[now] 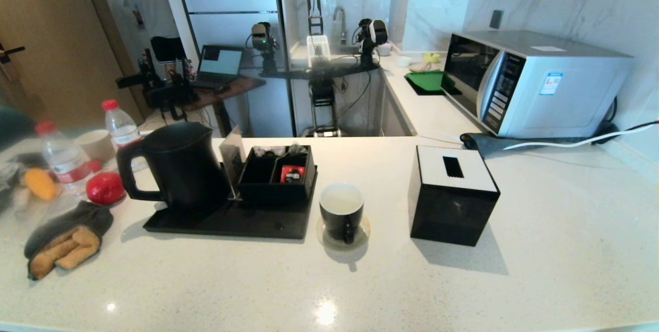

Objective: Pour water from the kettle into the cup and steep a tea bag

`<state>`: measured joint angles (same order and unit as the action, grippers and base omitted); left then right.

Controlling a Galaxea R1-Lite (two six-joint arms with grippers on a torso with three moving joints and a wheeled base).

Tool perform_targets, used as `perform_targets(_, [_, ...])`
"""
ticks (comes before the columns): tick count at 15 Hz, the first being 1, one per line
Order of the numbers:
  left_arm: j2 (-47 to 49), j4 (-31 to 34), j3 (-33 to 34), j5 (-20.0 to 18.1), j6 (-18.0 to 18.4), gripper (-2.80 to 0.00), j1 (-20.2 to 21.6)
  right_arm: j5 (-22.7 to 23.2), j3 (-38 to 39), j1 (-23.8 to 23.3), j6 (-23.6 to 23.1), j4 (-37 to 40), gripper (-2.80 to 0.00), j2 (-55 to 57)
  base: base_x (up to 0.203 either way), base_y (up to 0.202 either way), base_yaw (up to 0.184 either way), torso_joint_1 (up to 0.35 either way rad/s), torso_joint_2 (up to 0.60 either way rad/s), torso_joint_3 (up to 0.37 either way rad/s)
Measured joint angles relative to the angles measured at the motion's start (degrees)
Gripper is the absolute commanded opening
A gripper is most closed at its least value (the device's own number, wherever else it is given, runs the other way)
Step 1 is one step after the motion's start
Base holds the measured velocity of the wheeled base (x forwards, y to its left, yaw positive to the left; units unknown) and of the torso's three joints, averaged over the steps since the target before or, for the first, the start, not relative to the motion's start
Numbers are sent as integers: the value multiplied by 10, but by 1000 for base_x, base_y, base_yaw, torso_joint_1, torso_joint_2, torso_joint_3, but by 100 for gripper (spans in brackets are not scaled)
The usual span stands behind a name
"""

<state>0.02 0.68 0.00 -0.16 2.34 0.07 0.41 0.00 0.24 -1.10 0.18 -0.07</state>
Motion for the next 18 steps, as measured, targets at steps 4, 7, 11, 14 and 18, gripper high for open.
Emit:
perform_targets(4, [0,-1,0,0,-3,-280,0,0,0,0,0,0,-280,0,0,0,0,0,0,0])
perform_targets(7, [0,-1,0,-1,-2,-280,0,0,0,0,0,0,-280,0,0,0,0,0,0,0])
perform_targets(11, [0,7,-26,-3,-4,-280,0,0,0,0,0,0,-280,0,0,0,0,0,0,0])
perform_targets(14, [6,8,-58,-3,-4,-280,0,0,0,0,0,0,-280,0,0,0,0,0,0,0])
perform_targets(18, [66,-5,-112,-2,-6,-280,-4,0,0,0,0,0,-280,0,0,0,0,0,0,0])
